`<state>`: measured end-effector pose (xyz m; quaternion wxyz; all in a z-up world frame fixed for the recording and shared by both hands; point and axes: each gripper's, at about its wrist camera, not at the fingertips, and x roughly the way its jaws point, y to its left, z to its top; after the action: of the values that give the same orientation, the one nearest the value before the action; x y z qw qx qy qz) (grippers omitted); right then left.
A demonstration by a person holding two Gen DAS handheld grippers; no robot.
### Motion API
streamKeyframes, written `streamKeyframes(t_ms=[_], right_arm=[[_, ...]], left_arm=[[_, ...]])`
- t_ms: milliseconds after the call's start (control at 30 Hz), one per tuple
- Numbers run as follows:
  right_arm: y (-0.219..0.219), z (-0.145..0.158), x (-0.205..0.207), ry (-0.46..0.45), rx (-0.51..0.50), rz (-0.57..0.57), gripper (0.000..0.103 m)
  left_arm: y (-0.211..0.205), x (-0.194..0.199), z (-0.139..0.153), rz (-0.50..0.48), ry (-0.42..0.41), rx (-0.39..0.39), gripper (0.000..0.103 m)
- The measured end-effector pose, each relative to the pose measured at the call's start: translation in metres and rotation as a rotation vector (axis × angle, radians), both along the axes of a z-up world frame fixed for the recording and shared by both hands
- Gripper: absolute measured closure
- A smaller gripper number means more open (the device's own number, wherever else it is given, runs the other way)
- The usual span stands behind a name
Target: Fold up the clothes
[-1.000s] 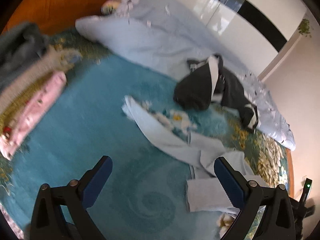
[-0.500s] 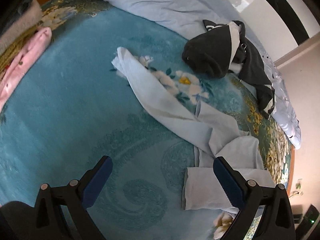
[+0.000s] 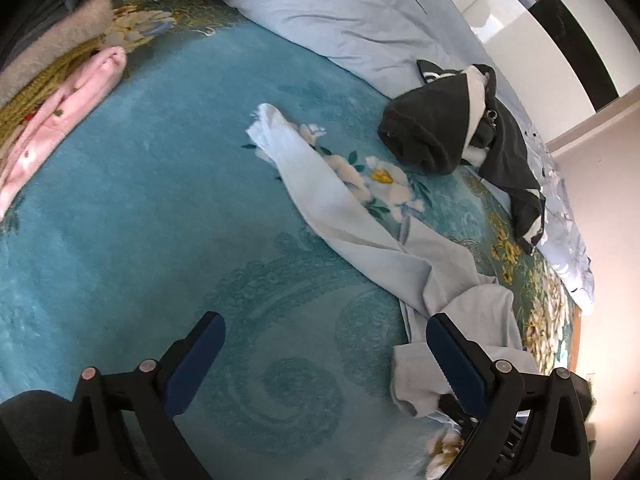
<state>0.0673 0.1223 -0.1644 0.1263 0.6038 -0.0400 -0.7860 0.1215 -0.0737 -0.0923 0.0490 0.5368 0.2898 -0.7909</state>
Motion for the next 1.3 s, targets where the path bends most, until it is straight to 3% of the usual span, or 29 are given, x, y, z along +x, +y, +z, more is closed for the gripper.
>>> streamKeyframes(t_ms=[300, 567, 667, 933, 1033, 1100, 1167, 1233, 1300], right_arm=[[0.058, 0.051, 0.010, 0.014, -0.137, -0.082, 0.097], [0.033, 0.022, 0.015, -0.044, -0.144, -0.036, 0.097], [0.047, 0.022, 0.017, -0.060, -0.194, -0.078, 0.097], [0.064, 0.031, 0.024, -0.076, -0.264, -0.120, 0.096], [0.061, 0.022, 0.027, -0.096, -0.249, -0.126, 0.096], [0.056, 0.018, 0.026, -0.095, -0.241, -0.128, 0.096], [0.053, 0.020, 0.026, -0.086, -0.222, -0.115, 0.096], [0.053, 0.023, 0.026, -0.074, -0.204, -0.106, 0.096], [0.055, 0.026, 0.027, -0.067, -0.207, -0.110, 0.096]], left_arm=[[0.041, -0.035, -0.005, -0.110, -0.009, 0.083, 0.001], [0.052, -0.036, -0.025, -0.134, -0.065, 0.106, 0.001], [0.049, -0.036, -0.028, -0.120, -0.070, 0.127, 0.001], [0.061, -0.049, -0.040, -0.108, -0.089, 0.282, 0.003], [0.070, -0.056, -0.047, -0.117, -0.115, 0.282, 0.010], [0.075, -0.059, -0.053, -0.122, -0.135, 0.284, 0.026], [0.079, -0.062, -0.058, -0.120, -0.144, 0.313, 0.036], [0.083, -0.065, -0.063, -0.112, -0.152, 0.345, 0.050], [0.089, -0.070, -0.070, -0.103, -0.177, 0.381, 0.084]])
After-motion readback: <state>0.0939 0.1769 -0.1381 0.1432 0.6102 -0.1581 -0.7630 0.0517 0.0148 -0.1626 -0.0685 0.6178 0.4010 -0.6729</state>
